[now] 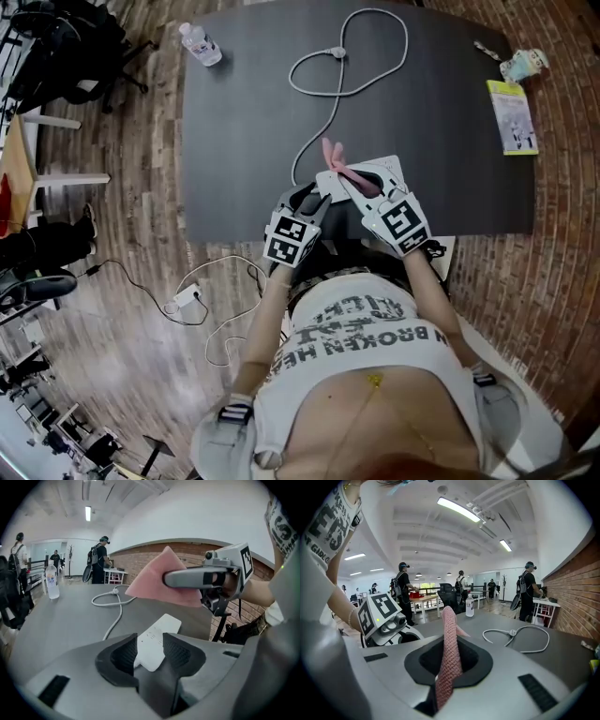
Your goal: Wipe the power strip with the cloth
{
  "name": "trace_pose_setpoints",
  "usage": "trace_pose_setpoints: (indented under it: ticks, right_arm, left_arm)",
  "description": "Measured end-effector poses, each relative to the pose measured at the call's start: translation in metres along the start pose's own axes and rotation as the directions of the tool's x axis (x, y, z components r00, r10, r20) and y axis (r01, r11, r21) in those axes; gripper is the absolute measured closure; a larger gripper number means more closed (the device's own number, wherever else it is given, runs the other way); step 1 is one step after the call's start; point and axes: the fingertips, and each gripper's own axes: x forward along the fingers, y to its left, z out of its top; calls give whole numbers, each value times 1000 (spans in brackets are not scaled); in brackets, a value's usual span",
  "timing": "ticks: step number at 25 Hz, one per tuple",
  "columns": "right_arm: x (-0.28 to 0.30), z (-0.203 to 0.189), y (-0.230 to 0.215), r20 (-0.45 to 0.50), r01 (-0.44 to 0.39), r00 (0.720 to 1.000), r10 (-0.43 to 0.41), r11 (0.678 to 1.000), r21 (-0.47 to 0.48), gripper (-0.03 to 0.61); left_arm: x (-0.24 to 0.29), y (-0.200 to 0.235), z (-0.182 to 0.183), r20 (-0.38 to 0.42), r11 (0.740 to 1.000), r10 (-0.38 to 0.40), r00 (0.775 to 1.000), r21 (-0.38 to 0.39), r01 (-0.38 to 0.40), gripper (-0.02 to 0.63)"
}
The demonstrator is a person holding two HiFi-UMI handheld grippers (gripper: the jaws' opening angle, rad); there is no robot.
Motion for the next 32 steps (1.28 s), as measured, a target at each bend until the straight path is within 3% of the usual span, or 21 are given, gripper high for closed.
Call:
trace_pose_setpoints:
  ticks: [7, 12, 19, 23, 32]
  right_arm:
    - [13, -32, 1, -83, -11, 997, 10, 1000, -15, 561]
    - [28, -55, 6, -172, -65, 984, 51, 995, -79, 561]
    - [51, -82, 12, -289, -179, 948, 133, 974, -138, 561]
    - [64, -98, 20, -349, -243, 920, 177, 957, -157, 561]
    - [84, -129, 34, -464, -340, 857, 223, 922, -185, 561]
  left_arm:
    - [39, -4, -56, -221, 989, -34, 975, 130, 64, 368]
    - [56, 2, -76, -312, 986, -18, 950, 150, 67, 344]
    - [67, -1, -83, -357, 979, -30, 934, 178, 100, 341]
    - [68, 1, -88, -398, 965, -8, 917, 237, 111, 342]
    - [69, 2, -90, -409, 966, -23, 912, 227, 126, 342]
